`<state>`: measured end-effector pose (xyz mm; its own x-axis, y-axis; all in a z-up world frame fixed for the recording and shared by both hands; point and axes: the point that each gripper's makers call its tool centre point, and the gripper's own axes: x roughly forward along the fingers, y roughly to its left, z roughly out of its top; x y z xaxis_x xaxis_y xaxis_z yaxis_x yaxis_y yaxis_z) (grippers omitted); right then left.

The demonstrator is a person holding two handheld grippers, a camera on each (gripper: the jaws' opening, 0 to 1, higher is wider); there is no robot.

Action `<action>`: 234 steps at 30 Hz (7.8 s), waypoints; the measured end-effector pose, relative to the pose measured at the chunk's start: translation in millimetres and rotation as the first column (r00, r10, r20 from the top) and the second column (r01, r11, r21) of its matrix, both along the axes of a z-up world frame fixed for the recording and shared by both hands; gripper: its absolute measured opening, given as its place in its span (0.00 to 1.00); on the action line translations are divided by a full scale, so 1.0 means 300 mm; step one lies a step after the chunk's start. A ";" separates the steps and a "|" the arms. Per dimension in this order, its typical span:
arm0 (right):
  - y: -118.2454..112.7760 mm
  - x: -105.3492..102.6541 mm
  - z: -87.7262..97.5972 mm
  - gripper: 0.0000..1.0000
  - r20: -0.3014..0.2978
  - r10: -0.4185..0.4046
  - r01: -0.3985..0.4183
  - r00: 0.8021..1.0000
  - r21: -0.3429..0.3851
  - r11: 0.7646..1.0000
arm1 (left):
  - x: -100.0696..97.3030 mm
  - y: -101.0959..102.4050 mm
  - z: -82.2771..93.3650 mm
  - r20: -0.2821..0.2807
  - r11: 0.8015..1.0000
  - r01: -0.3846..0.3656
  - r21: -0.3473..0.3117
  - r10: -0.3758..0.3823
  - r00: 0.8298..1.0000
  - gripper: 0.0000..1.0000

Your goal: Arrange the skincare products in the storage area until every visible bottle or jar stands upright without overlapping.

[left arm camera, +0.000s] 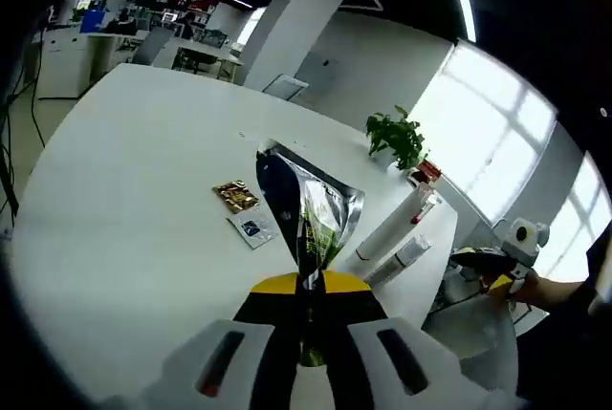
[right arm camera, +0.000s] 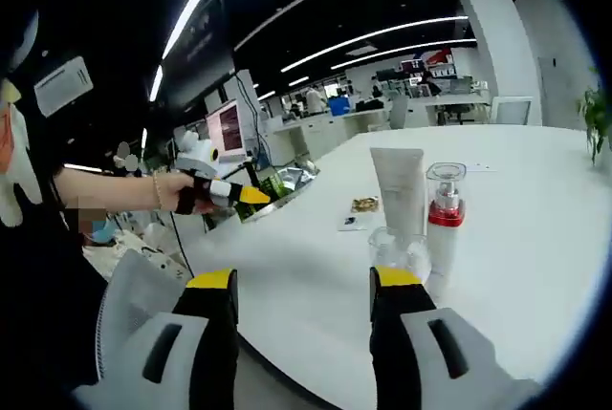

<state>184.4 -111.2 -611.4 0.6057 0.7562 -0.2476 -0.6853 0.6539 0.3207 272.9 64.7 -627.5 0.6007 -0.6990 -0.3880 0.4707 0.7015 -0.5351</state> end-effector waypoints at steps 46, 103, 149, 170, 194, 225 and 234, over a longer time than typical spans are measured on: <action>0.190 0.182 0.146 0.05 -0.381 -0.128 0.342 0.916 0.572 0.745 | -0.262 -0.204 0.147 0.227 0.985 -0.037 0.167 -0.001 0.974 0.13; 0.222 -0.009 0.366 0.05 -0.123 0.222 -0.061 0.967 0.735 0.675 | -0.321 -0.268 0.447 0.100 0.746 0.168 -0.644 -0.135 0.986 0.00; 0.181 0.063 0.139 0.10 -0.180 0.009 0.083 0.984 0.501 0.861 | -0.301 -0.302 0.172 -0.114 0.856 -0.008 -0.517 -0.060 0.992 0.00; 0.115 -0.008 0.067 0.54 -0.058 0.082 -0.066 0.995 0.242 0.968 | -0.226 -0.324 0.073 -0.161 0.872 -0.006 -0.490 -0.084 0.983 0.00; -0.095 -0.017 -0.035 0.90 -0.067 -0.022 0.019 0.998 -0.052 0.998 | -0.130 -0.369 -0.226 -0.268 0.932 0.025 -0.363 -0.130 0.955 0.00; -0.148 0.003 -0.078 0.97 -0.114 -0.084 0.073 0.990 -0.099 0.992 | -0.090 -0.304 -0.433 -0.006 0.919 0.199 0.342 -0.209 0.978 0.18; -0.156 0.006 -0.079 0.97 -0.114 -0.089 0.079 0.990 -0.096 0.992 | -0.101 -0.310 -0.427 0.077 0.832 0.222 0.508 -0.301 0.951 0.28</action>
<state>186.2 -158.1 -635.1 0.6287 0.6752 -0.3859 -0.5879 0.7375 0.3325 242.7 -28.4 -755.6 0.4998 -0.5816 -0.6418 0.7193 0.6915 -0.0664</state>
